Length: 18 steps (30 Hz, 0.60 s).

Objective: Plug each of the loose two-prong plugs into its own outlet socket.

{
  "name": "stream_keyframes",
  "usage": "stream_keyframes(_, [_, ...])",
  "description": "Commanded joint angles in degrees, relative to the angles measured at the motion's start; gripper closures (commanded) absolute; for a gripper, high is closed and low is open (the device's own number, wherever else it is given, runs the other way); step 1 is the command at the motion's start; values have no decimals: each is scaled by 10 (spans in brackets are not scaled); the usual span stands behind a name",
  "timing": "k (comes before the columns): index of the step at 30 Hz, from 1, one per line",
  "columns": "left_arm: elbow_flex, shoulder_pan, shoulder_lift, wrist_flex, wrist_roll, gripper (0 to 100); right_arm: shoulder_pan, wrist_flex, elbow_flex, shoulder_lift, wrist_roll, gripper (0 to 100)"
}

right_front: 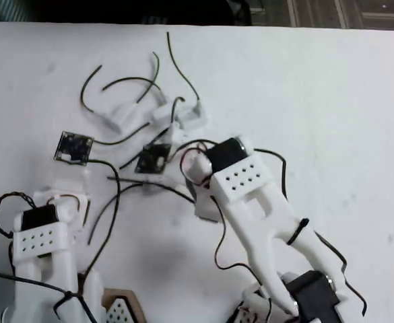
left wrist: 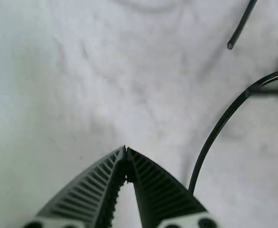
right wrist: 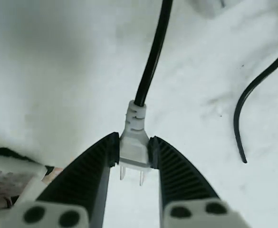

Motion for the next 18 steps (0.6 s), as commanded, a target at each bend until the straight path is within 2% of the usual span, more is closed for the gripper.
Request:
stream_keyframes(1, [-2,-3,-14,0,-5,973,16,-62,-7,46,-41,981])
stream_keyframes(8, [-2,-3,-14,0,-5,973,8,-129,-7,184,-113,980])
stream_keyframes(14, [-2,-3,-14,0,-5,973,-28,-64,-14,208,-120,859])
stream_keyframes(18, [-2,-3,-14,0,-5,973,-25,-36,-55,198,-120,866])
